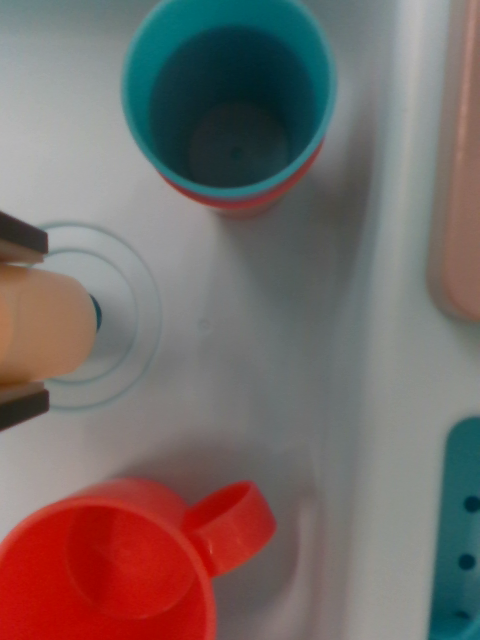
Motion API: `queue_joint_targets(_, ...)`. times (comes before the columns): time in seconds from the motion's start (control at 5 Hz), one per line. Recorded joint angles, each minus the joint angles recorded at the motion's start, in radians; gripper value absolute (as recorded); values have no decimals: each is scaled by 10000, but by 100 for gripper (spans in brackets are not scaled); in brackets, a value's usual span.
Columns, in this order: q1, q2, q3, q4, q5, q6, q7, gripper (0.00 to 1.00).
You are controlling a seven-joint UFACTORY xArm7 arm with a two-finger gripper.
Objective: Pick detergent from the sink
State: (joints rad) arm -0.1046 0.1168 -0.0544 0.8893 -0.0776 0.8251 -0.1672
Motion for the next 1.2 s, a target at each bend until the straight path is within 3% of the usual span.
queue_joint_targets(0.2, 0, 0, 0, 0, 0, 0, 0, 100)
queue_joint_targets(0.6, 4, -127, 4, 355, 8, 481, -25, 100)
queue_joint_targets(0.8, 4, -127, 4, 355, 8, 481, -25, 100)
queue_joint_targets(1.2, 10, -307, 10, 859, 19, 1165, -62, 100)
